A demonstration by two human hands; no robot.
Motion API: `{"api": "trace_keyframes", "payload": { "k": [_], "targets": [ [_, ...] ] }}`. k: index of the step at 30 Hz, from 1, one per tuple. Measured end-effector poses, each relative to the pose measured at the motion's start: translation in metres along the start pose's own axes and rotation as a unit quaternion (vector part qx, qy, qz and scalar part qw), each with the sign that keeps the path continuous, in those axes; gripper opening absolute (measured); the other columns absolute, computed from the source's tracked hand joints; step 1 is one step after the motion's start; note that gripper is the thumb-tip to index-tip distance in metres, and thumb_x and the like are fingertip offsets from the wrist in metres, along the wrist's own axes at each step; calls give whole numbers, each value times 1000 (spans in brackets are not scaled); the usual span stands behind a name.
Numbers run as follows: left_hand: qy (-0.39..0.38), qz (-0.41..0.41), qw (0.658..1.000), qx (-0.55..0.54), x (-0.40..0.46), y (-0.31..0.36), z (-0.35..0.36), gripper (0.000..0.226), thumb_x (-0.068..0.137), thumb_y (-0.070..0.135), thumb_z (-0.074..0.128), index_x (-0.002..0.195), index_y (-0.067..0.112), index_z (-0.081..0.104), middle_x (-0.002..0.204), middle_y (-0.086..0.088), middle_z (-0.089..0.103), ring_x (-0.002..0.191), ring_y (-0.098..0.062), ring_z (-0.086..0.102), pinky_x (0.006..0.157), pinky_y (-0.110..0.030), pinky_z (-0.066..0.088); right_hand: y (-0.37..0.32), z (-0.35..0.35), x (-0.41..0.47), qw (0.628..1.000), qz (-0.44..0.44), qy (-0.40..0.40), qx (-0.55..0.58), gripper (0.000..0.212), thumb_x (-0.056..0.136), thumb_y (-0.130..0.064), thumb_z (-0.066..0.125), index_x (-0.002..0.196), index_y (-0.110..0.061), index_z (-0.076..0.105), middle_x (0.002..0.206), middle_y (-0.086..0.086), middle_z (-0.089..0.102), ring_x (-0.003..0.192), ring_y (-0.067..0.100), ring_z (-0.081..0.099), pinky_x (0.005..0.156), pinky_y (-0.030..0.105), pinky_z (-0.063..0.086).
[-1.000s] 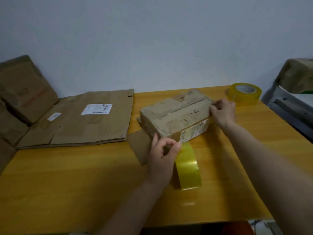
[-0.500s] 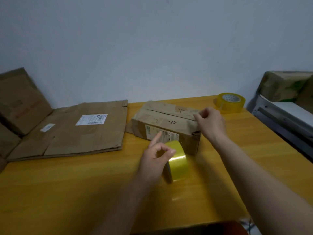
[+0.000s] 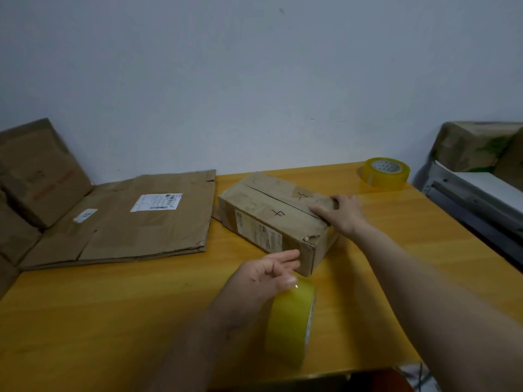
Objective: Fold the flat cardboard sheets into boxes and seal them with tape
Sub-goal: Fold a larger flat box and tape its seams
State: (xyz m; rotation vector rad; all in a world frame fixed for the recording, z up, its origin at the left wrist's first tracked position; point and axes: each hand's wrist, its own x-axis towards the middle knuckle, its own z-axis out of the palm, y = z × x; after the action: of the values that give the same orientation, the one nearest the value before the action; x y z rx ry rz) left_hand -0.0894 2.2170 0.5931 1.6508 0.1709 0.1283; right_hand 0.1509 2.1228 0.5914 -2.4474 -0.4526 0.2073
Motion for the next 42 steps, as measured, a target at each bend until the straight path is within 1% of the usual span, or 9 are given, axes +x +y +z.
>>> {"api": "trace_keyframes", "payload": {
  "k": [4,8,18,23,25,29,33,38,42],
  "targets": [
    [53,6,999,12,2,0,-1,12,87,7,63,75,6,64,130,10,59,111,2,58,79,-9,47,4,-4,-32,999,35,-13,22,77,66,-72,67,111,-15,44,117,6,55,107,31,54,87,47,49],
    [146,7,989,36,-1,-9,0,13,87,14,66,74,10,65,129,11,55,114,1,53,79,-10,40,15,-4,-60,997,56,-22,41,83,68,-72,65,124,-15,42,123,7,56,105,32,57,83,50,53],
    [133,78,988,27,2,-13,3,17,85,6,67,71,16,66,99,3,67,88,0,63,72,-9,46,16,8,-61,988,-69,-57,123,63,95,-40,52,149,-16,30,153,7,32,140,23,30,115,43,25],
    [158,98,983,8,3,-20,-6,14,87,7,65,76,15,66,77,3,67,74,-6,62,69,-16,49,0,3,-102,950,-221,146,166,16,94,-24,53,105,-25,65,106,-9,58,105,9,52,88,18,41],
    [151,109,983,3,3,-22,-9,10,87,8,64,79,13,66,79,3,67,76,-7,62,71,-16,50,-8,7,-130,937,-261,17,233,13,88,-30,58,97,-29,68,97,-14,63,93,1,57,79,10,43],
    [115,119,986,13,2,-21,-12,9,85,5,66,82,13,66,84,-3,70,84,-14,66,77,-21,52,-11,13,-147,931,-209,-199,225,32,84,-28,71,112,-13,66,109,4,68,102,19,63,94,41,51],
    [99,94,988,68,0,-13,-21,4,83,11,71,85,11,68,85,-2,71,80,-9,66,73,-20,53,-16,15,-144,919,-225,-100,309,6,82,-4,70,79,-9,69,88,14,71,87,31,67,83,49,53],
    [128,45,953,270,10,2,-22,13,81,23,75,78,26,62,90,9,66,79,-2,63,67,-12,47,-12,28,-149,936,-291,47,194,8,84,-13,70,80,-19,73,88,-13,61,85,1,58,76,15,45],
    [160,6,952,262,11,9,-21,51,73,26,83,108,27,47,109,13,59,81,1,65,76,-15,52,-7,33,-153,924,-341,78,152,10,88,-15,65,90,-13,74,101,-14,54,95,0,55,82,16,48]
  ]
}}
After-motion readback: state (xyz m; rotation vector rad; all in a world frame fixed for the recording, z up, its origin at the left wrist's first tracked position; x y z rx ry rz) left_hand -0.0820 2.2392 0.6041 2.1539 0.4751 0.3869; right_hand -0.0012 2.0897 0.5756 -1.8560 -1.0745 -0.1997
